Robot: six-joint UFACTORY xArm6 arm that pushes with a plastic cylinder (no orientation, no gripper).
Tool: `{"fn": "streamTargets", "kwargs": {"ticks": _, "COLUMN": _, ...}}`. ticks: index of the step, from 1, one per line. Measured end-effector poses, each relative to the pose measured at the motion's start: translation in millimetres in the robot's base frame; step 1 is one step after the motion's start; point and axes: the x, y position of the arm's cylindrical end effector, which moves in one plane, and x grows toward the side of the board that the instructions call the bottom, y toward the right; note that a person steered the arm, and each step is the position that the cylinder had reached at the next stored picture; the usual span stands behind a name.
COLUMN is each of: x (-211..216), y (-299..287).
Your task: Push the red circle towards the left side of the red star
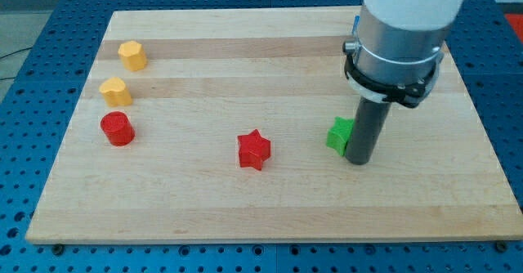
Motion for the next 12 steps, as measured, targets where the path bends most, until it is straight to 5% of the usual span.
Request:
{"fn": "streamTargets", "kwargs": {"ticks": 1, "x": 18.1, "y": -7.2}}
{"fn": "streamTargets", "kwargs": {"ticks": 2, "x": 101.2, "y": -15.2}}
{"fn": "streamTargets", "kwargs": {"ticks": 3, "x": 103.8, "y": -90.1}}
{"fn": "streamTargets", "kwargs": {"ticks": 4, "x": 97.3, "y": -204.9}}
{"fn": "streamTargets", "kwargs": {"ticks": 6, "x": -9.1, "y": -355.8}}
{"fn": "streamTargets", "kwargs": {"ticks": 8, "x": -30.9, "y": -384.0}}
{"fn": "streamTargets", "kwargs": {"ticks": 11, "x": -36.6, "y": -314.1}}
{"fn": "streamTargets", "kwargs": {"ticks": 12, "x": -47.7, "y": -334.4}}
